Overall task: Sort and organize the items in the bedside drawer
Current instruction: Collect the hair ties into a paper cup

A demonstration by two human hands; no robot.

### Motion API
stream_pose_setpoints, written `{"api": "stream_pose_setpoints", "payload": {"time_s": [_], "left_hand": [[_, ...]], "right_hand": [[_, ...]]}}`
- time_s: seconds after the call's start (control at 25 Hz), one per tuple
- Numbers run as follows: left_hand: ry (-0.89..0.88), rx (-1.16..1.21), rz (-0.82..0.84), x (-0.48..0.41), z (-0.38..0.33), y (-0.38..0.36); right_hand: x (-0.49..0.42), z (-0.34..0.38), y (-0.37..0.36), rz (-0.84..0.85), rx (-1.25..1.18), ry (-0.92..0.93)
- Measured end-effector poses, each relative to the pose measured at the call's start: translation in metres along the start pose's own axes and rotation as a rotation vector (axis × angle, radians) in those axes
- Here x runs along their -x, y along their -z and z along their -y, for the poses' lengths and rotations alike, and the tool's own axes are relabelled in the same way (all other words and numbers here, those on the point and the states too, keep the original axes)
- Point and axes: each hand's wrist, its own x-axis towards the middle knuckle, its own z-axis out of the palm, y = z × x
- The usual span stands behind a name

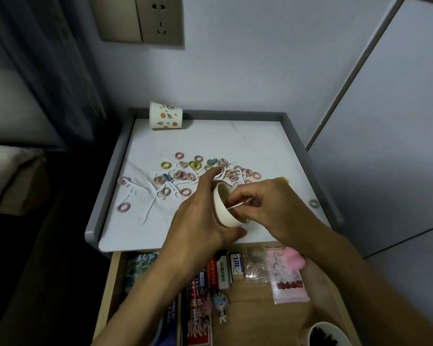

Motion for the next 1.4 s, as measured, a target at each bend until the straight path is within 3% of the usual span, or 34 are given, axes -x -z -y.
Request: {"api": "stream_pose_setpoints", "payload": {"time_s": [0.12,0.2,0.32,0.52,0.88,1.16,1.4], "left_hand": [[0.006,-0.006,-0.018,0.0,0.002,0.001],[0.017,-0.011,-0.042,0.0,0.003,0.003],[0.016,-0.012,-0.058,-0.002,0.003,0.004],[0.053,-0.074,-0.123,-0.005,0.002,0.009],[0.132,-0.01,-0.216,-0.006,0.01,0.047],[0.143,0.065,-0.222,-0.006,0.016,0.067],[0.123,0.108,-0.197,-0.005,0.011,0.066]], "right_hand": [[0.001,-0.001,-0.003,-0.112,0.0,0.028],[0.001,-0.006,-0.003,-0.207,-0.077,-0.052],[0.001,-0.01,-0.007,-0.175,-0.336,-0.207],[0.003,-0.009,-0.017,-0.143,-0.375,-0.215],[-0.039,-0.056,-0.01,-0.308,0.064,-0.418],[-0.104,-0.065,-0.017,-0.042,0.468,-0.621],[-0.103,-0.061,-0.014,0.039,0.454,-0.635]]}}
